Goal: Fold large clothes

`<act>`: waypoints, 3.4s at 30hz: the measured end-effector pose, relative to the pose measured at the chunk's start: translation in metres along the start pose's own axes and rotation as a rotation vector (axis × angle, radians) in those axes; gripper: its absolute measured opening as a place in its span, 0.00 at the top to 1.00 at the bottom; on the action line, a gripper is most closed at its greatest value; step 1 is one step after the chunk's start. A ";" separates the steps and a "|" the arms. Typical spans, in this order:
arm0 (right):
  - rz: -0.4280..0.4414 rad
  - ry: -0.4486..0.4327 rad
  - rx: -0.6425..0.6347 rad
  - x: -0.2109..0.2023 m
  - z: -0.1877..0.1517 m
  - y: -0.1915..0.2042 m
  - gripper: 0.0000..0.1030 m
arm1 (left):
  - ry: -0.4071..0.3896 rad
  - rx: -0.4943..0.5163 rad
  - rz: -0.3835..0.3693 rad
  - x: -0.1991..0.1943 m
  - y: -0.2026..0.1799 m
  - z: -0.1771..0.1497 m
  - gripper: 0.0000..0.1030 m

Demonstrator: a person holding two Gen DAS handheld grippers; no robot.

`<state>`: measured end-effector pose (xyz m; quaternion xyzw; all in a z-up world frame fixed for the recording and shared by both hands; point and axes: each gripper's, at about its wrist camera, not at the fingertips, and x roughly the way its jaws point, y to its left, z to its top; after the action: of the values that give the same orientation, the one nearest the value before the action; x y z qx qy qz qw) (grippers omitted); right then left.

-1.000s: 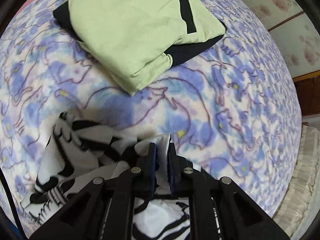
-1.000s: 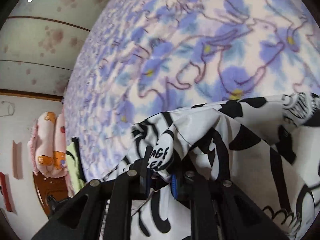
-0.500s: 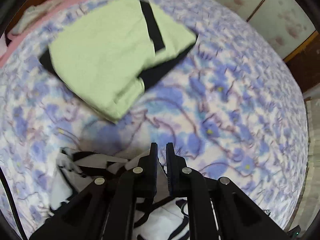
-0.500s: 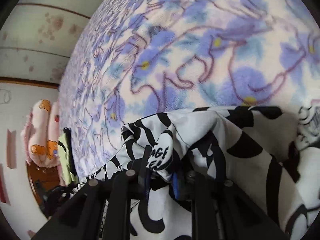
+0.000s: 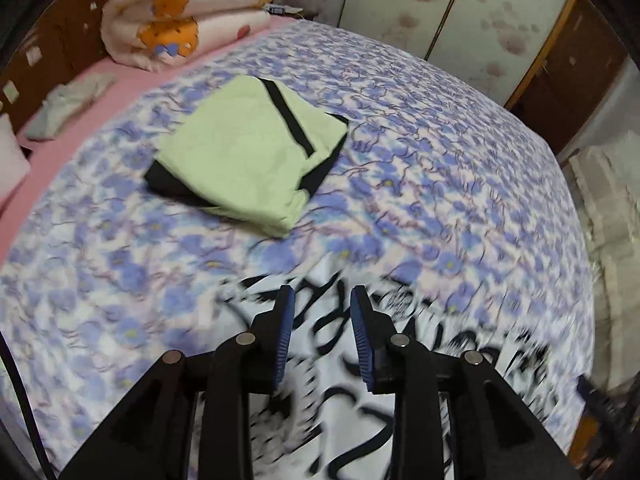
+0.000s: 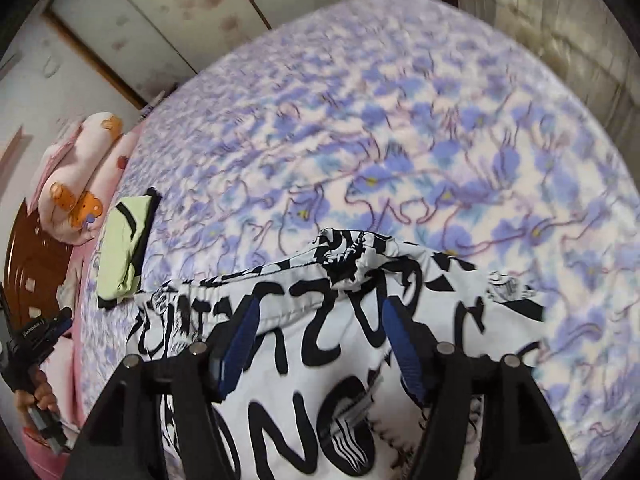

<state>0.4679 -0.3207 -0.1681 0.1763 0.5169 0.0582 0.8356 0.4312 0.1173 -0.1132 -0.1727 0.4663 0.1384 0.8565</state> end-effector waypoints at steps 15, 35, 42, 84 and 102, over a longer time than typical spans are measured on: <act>-0.114 -0.114 -0.126 -0.044 -0.114 -0.031 0.38 | 0.132 0.057 0.081 -0.006 0.096 -0.103 0.46; -0.283 0.125 -0.168 0.030 -0.128 -0.090 0.39 | 0.420 0.338 0.034 0.076 0.077 -0.119 0.36; -0.229 0.158 -0.115 0.028 -0.119 -0.098 0.81 | 0.429 0.338 0.004 0.097 0.076 -0.103 0.36; 0.124 -0.093 -0.226 -0.017 -0.210 0.065 0.86 | 0.263 0.243 -0.302 0.004 -0.061 -0.201 0.45; 0.137 -0.053 -0.317 0.099 -0.171 0.095 1.00 | 0.342 0.148 -0.353 0.117 -0.122 -0.182 0.80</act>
<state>0.3704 -0.1644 -0.2862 0.0784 0.4658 0.1910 0.8605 0.4044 -0.0609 -0.2836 -0.2093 0.5760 -0.0789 0.7862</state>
